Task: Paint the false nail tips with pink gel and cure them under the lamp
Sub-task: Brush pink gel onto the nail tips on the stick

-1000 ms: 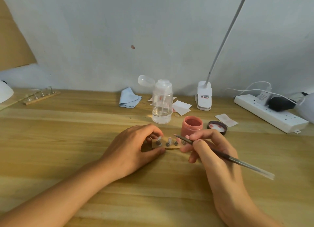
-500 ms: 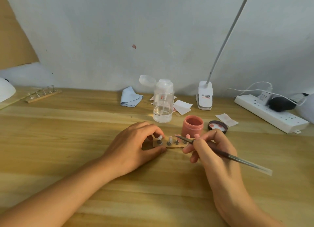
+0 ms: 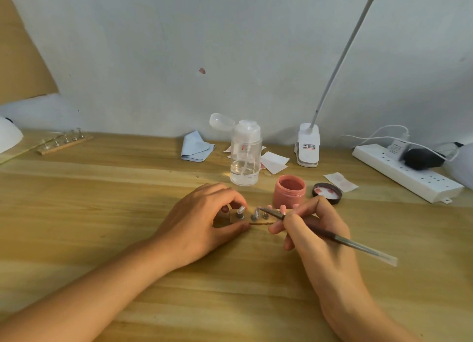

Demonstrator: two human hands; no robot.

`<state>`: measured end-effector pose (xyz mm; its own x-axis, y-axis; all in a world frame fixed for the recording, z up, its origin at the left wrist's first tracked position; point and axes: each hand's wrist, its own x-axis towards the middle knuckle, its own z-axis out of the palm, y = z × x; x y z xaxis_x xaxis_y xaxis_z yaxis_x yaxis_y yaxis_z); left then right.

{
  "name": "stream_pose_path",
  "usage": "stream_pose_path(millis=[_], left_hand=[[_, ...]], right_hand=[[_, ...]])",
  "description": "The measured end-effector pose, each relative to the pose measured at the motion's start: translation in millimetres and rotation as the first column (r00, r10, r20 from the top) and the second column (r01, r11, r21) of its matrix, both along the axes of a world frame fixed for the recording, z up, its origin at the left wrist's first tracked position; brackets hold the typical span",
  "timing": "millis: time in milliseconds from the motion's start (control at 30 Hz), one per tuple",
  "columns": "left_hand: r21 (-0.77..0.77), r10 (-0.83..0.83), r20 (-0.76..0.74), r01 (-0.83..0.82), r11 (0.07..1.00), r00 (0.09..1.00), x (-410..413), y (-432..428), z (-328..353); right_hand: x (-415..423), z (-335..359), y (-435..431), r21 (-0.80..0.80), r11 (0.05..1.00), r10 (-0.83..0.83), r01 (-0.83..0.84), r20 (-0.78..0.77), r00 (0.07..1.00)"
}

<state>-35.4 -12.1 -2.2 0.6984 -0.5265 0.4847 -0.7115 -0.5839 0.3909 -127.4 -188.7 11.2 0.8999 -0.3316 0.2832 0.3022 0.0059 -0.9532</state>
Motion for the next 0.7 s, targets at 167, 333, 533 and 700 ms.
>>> stream_pose_path(millis=[167,333,533,700], left_hand=[[-0.003,-0.006,0.003,0.006,1.000,1.000,-0.4,-0.7,0.5],[-0.002,-0.004,0.009,0.004,1.000,1.000,0.0,-0.3,-0.4],[0.003,-0.005,0.019,0.005,1.000,1.000,-0.4,0.1,-0.3],[0.002,-0.008,0.010,0.008,1.000,1.000,-0.9,-0.1,0.5]], right_hand=[[-0.2,-0.8,-0.5,0.005,1.000,-0.019,0.019,0.011,1.000],[-0.6,0.7,1.1,0.007,1.000,-0.026,0.026,-0.006,1.000],[0.9,-0.9,-0.8,0.023,0.999,-0.025,0.025,-0.017,1.000],[-0.6,0.9,-0.2,0.033,0.999,-0.020,0.020,-0.005,1.000]])
